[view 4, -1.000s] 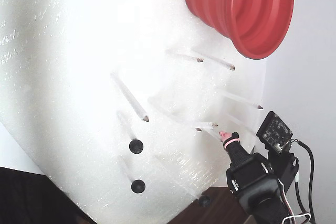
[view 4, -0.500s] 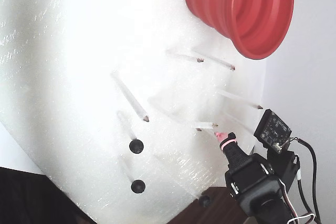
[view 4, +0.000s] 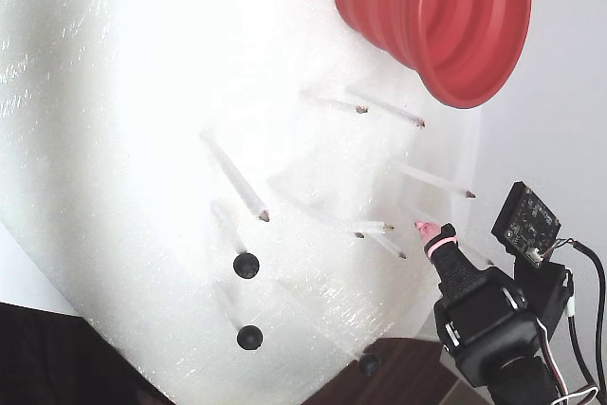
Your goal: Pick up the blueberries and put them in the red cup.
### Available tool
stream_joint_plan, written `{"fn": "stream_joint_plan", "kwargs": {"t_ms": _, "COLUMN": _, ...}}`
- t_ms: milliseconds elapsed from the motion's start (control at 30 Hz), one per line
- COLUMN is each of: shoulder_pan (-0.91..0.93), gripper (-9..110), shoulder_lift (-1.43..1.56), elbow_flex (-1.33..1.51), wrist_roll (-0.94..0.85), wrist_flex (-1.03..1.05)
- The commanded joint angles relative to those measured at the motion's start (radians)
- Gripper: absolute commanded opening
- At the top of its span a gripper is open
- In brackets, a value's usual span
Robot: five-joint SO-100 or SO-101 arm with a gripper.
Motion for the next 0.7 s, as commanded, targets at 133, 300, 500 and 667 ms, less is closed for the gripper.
{"fn": "stream_joint_plan", "kwargs": {"t_ms": 133, "shoulder_pan": -0.025, "gripper": 11, "shoulder_lift": 0.132, "elbow_flex": -0.028, "wrist_roll": 0.0, "wrist_flex": 0.031}}
{"fn": "stream_joint_plan", "kwargs": {"t_ms": 300, "shoulder_pan": -0.049, "gripper": 11, "shoulder_lift": 0.16, "elbow_flex": -0.028, "wrist_roll": -0.003, "wrist_flex": 0.048}}
{"fn": "stream_joint_plan", "kwargs": {"t_ms": 500, "shoulder_pan": -0.083, "gripper": 11, "shoulder_lift": 0.192, "elbow_flex": -0.028, "wrist_roll": -0.005, "wrist_flex": 0.06}}
{"fn": "stream_joint_plan", "kwargs": {"t_ms": 667, "shoulder_pan": -0.107, "gripper": 11, "shoulder_lift": 0.23, "elbow_flex": -0.028, "wrist_roll": -0.005, "wrist_flex": 0.087}}
